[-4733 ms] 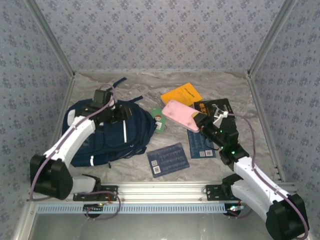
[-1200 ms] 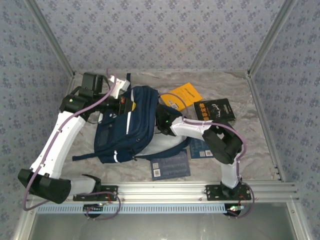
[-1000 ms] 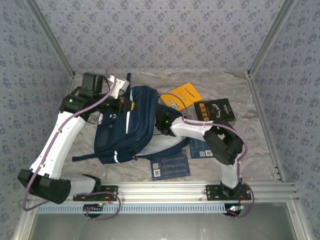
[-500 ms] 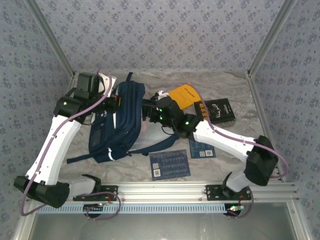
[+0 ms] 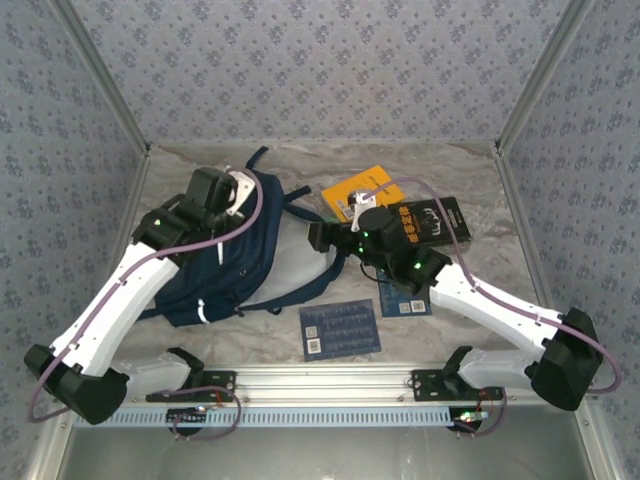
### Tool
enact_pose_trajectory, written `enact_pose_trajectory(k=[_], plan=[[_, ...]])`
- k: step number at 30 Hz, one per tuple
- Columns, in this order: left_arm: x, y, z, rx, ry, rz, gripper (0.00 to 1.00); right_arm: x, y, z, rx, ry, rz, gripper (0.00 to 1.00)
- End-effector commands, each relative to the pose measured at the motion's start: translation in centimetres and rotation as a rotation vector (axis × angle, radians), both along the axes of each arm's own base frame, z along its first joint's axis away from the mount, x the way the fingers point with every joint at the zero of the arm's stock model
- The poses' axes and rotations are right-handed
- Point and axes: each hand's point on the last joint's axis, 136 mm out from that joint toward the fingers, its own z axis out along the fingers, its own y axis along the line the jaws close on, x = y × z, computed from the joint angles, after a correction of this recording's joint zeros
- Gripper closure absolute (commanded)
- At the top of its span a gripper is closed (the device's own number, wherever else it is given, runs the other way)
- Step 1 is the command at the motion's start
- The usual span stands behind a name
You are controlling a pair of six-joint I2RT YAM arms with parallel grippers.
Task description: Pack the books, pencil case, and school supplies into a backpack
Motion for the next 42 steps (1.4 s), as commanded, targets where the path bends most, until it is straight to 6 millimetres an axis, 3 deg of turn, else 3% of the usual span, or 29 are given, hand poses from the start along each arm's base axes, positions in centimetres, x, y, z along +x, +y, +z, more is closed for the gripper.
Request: enact_pose_trajectory(k=[1, 7, 13, 22, 25, 28, 32, 35, 36, 38, 42], plan=[[0.8, 2.0, 2.9, 0.118, -0.148, 0.047, 1.0, -0.4, -1.4, -1.9, -0.097, 0.042, -0.008, 0.06], [1.2, 1.6, 1.2, 0.349, -0.155, 0.004, 1.0, 0.1, -3.2, -5.4, -0.187, 0.157, -0.085, 0.09], [2.3, 1.5, 0.0, 0.423, -0.151, 0.026, 1.0, 0.7, -2.9, -6.9, -0.191, 0.208, -0.091, 0.1], [3.0, 0.5, -5.4, 0.697, -0.013, -0.068, 1.0, 4.1, -2.0, -9.8, -0.204, 0.327, -0.124, 0.13], [2.6, 0.5, -6.9, 0.746, 0.043, -0.124, 1.0, 6.0, -0.3, -10.3, -0.138, 0.361, -0.104, 0.21], [2.1, 0.9, -8.3, 0.801, 0.072, -0.161, 1.0, 8.1, 2.4, -10.9, -0.049, 0.42, -0.057, 0.38], [1.7, 1.0, -8.8, 0.794, 0.083, -0.175, 1.0, 10.6, 5.4, -13.5, -0.025, 0.499, -0.033, 0.62], [1.6, 1.0, -8.8, 0.787, 0.081, -0.181, 1.0, 11.7, 6.5, -16.1, -0.06, 0.567, -0.044, 0.67], [1.5, 0.8, -9.0, 0.785, 0.082, -0.19, 0.98, 11.9, 6.8, -16.7, -0.074, 0.576, -0.047, 0.67], [1.2, 0.3, -9.3, 0.76, 0.08, -0.21, 0.79, 11.9, 6.4, -18.3, -0.12, 0.619, -0.078, 0.68], [0.6, -1.3, -8.8, 0.636, 0.07, -0.236, 0.58, 11.4, 5.1, -20.9, -0.184, 0.653, -0.118, 0.68]])
